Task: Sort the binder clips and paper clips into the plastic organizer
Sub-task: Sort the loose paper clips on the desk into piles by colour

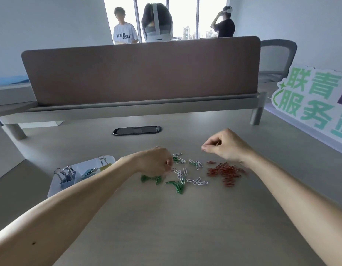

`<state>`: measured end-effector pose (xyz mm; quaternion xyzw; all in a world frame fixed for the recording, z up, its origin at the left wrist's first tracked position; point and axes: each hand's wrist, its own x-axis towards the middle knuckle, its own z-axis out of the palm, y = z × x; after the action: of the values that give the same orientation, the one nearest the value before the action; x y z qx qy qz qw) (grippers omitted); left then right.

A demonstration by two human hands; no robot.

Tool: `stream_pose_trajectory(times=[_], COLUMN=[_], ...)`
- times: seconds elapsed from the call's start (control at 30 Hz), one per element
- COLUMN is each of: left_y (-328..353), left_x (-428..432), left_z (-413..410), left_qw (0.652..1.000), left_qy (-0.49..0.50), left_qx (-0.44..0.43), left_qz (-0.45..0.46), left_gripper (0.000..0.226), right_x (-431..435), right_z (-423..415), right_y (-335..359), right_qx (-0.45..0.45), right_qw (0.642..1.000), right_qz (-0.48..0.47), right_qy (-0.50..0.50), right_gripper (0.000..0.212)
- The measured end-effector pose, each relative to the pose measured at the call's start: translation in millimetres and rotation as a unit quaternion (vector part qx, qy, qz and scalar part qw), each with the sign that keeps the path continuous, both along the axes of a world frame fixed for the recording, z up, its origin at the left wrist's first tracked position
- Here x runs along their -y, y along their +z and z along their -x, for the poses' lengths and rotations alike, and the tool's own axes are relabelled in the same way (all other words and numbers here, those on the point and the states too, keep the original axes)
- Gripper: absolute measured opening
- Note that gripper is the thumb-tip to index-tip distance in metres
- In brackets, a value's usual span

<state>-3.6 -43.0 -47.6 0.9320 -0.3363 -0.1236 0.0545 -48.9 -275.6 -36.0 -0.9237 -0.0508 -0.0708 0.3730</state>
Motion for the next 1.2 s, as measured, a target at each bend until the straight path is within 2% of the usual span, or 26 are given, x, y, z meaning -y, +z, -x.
stream_pose_trajectory(times=[0.1,0.2,0.33,0.6,0.7,0.8,0.9,1.0,1.07,1.2], left_y=[12,6,-8,-5,-3,2,6,5,3,-2], left_x=[36,84,106,28,7,-11,-26,-36,-44,-59], left_z=[3,9,6,-29,-34,-39,-42,-43,-43,-42], left_qw=[0.995,0.994,0.993,0.986,0.986,0.987,0.985,0.984,0.986,0.989], left_qy=[-0.022,-0.043,-0.066,0.036,0.056,0.065,0.079,0.089,0.092,0.107], left_qx=[0.003,-0.013,0.004,0.064,0.067,0.071,0.079,0.074,0.068,0.044], left_qz=[0.095,0.098,0.101,0.149,0.143,0.13,0.134,0.135,0.122,0.089], left_gripper=[0.01,0.008,0.021,0.01,0.006,0.005,0.005,0.005,0.007,0.008], right_x=[19,35,48,25,19,33,40,26,20,38], right_z=[6,12,15,-4,-4,1,5,11,15,16], right_y=[-3,-9,-21,-40,-41,-37,-30,-31,-32,-22], right_qx=[-0.002,-0.014,-0.029,-0.006,-0.015,-0.029,-0.038,-0.049,-0.064,-0.092], right_qw=[1.0,0.999,0.995,0.987,0.981,0.974,0.973,0.972,0.965,0.953], right_qz=[0.014,0.031,0.091,0.155,0.168,0.202,0.209,0.187,0.195,0.251], right_qy=[-0.015,-0.025,-0.022,0.041,0.099,0.1,0.089,0.131,0.164,0.143], right_gripper=[0.009,0.007,0.008,0.027,0.016,0.002,0.004,0.015,0.012,0.005])
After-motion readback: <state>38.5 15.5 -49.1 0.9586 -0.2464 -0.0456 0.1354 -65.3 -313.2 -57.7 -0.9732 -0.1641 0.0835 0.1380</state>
